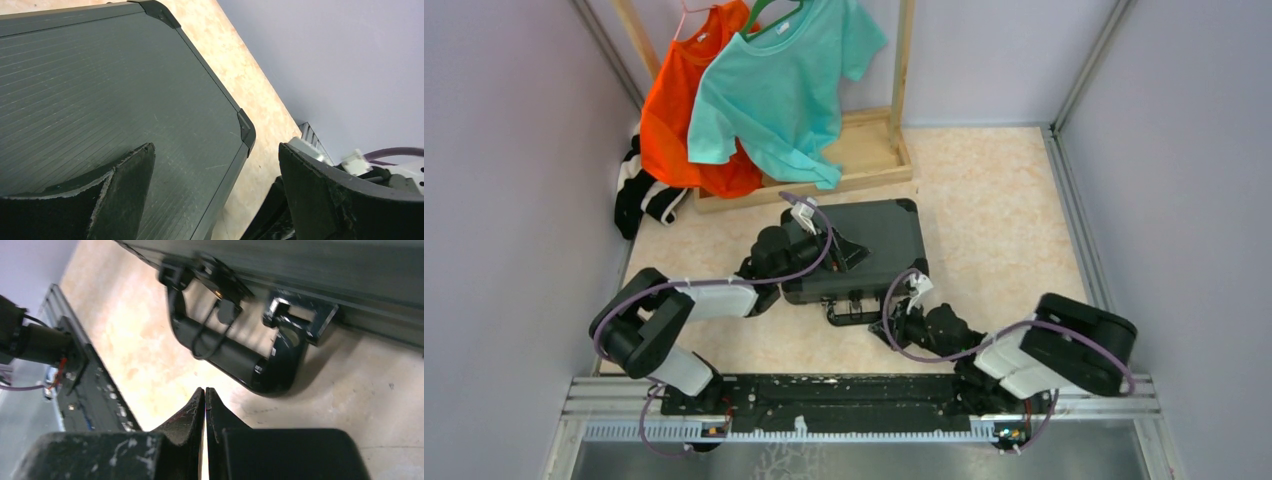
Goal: Pack up texas hold em set
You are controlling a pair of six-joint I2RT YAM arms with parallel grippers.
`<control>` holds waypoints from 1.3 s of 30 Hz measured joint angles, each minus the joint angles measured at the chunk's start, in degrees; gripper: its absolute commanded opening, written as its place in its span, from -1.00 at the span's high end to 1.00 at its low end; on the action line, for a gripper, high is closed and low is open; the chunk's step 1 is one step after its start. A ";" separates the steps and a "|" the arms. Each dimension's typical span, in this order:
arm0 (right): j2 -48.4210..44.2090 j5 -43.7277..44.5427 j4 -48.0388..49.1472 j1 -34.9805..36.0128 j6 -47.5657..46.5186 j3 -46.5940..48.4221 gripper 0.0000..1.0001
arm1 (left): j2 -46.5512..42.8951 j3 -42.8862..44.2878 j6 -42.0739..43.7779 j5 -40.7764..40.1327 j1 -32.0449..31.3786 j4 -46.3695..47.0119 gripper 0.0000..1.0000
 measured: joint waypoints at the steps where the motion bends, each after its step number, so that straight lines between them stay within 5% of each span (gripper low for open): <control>1: 2.80 0.02 1.70 0.00 0.35 0.02 0.95 | 0.00 0.02 0.00 0.00 0.00 -0.02 -0.97; 12: 33.90 -1.68 30.64 0.50 6.86 3.17 0.97 | -1.57 -0.20 0.13 -0.70 -0.09 -2.49 -0.97; 39: 33.90 6.93 32.33 1.68 4.63 8.17 0.97 | -2.99 -1.11 0.50 -1.11 -0.22 -3.54 -0.97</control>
